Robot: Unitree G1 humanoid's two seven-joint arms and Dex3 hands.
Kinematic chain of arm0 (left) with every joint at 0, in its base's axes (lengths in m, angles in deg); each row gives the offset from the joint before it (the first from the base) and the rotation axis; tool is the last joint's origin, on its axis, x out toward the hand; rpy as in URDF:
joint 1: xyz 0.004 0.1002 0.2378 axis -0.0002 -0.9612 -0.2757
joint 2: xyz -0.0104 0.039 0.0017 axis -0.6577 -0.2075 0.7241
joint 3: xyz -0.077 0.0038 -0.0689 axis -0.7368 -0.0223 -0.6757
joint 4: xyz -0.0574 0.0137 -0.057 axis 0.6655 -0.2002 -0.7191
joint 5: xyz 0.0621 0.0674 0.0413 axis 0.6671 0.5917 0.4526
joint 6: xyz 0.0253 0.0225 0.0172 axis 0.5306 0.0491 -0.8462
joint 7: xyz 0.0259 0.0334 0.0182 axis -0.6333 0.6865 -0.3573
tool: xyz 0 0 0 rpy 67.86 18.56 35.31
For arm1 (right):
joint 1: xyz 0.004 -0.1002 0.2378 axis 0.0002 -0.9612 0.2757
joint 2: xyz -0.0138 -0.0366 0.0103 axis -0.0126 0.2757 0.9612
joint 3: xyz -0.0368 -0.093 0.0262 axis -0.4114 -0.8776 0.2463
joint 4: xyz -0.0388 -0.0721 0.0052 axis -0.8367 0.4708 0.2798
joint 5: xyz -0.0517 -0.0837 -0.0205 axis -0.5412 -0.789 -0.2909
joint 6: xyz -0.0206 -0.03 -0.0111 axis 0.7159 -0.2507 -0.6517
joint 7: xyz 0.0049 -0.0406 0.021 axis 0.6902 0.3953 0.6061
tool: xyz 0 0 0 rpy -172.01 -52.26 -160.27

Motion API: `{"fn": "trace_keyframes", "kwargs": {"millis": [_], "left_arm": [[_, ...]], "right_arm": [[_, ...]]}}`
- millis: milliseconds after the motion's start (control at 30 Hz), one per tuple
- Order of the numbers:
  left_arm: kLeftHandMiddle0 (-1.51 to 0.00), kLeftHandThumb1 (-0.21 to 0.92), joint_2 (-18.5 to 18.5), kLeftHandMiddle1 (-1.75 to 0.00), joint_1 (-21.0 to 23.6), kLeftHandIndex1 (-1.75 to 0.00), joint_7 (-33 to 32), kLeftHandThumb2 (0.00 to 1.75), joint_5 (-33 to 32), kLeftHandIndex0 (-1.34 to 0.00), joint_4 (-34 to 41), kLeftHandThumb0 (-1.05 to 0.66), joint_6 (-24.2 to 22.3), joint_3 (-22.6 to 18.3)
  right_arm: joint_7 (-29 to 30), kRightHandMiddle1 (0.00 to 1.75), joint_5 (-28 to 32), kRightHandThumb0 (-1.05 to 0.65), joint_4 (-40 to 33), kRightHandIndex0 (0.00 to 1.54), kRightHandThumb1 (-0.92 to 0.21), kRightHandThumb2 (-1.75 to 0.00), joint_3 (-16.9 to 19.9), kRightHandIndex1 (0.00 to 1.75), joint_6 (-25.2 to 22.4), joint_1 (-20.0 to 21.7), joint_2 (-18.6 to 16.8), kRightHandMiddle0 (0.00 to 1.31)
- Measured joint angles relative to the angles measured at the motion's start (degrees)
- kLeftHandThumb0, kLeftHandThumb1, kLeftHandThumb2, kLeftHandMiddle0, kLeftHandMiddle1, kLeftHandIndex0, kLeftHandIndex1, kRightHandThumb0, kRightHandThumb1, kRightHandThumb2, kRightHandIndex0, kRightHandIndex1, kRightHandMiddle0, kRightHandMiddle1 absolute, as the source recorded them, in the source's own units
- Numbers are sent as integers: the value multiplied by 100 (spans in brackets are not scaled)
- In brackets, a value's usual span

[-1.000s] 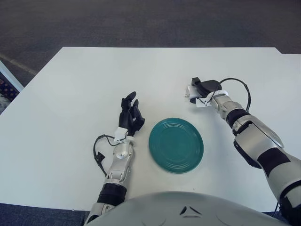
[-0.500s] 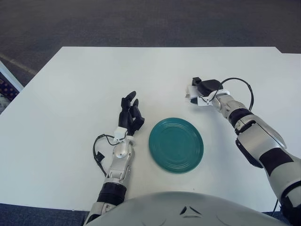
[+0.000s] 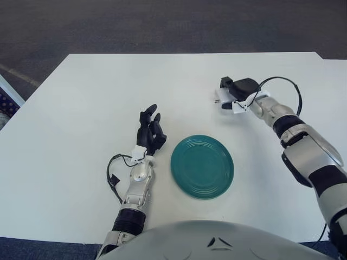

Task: Put the charger into the plate.

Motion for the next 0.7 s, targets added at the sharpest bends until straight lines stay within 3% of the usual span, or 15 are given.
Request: {"fn": "trace_keyframes", "kwargs": {"millis": [300, 700], "left_arm": [[-47, 92, 1, -2, 9, -92, 97, 92, -107, 0, -12, -93, 6, -9], [-49, 92, 3, -3, 15, -94, 111, 93, -109, 0, -10, -93, -10, -49]], "right_arm": [[-722, 175, 130, -46, -1416, 99, -92, -75, 176, 175, 249, -366, 275, 80], [-1668, 175, 76, -47, -3120, 99, -92, -71, 292, 175, 389, -1206, 848, 80]]}}
